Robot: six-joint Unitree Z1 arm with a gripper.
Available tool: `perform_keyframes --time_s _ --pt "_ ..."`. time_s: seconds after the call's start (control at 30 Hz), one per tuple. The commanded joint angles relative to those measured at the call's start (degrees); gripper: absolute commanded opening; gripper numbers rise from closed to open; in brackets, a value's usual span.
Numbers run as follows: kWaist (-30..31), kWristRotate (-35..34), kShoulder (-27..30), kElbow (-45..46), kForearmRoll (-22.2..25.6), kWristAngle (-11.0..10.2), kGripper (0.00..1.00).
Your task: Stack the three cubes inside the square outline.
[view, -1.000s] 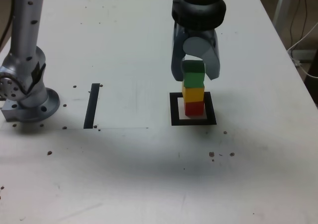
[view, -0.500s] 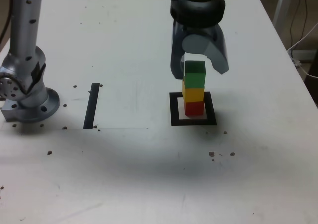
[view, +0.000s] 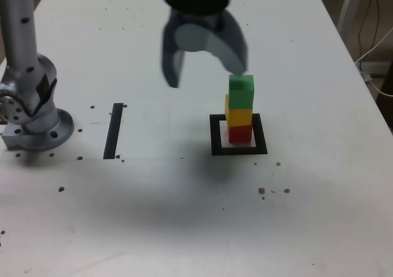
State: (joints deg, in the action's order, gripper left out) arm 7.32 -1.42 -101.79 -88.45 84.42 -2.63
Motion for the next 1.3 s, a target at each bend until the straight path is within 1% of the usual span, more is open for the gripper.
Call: perform_keyframes --time_s 0.0,0.1,0.2,0.37,0.63,0.87,1.07,1.27 --pt "0.15 0.26 3.20 3.90 0.02 -0.34 1.00" --pt "0.15 0.40 6.18 9.94 -0.61 -0.62 1.00" --pt "0.15 0.44 8.97 16.42 -2.89 -0.33 1.00" --pt "0.15 0.40 13.06 27.61 -10.52 0.25 1.00" --pt "0.15 0.37 15.12 38.76 -19.43 -0.06 1.00" --pt "0.15 0.36 15.24 44.76 -24.24 -0.18 1.00" --pt "0.15 0.14 14.88 46.74 -26.33 -0.40 1.00" --pt "0.15 -0.08 15.12 48.75 -30.09 -1.80 1.00"
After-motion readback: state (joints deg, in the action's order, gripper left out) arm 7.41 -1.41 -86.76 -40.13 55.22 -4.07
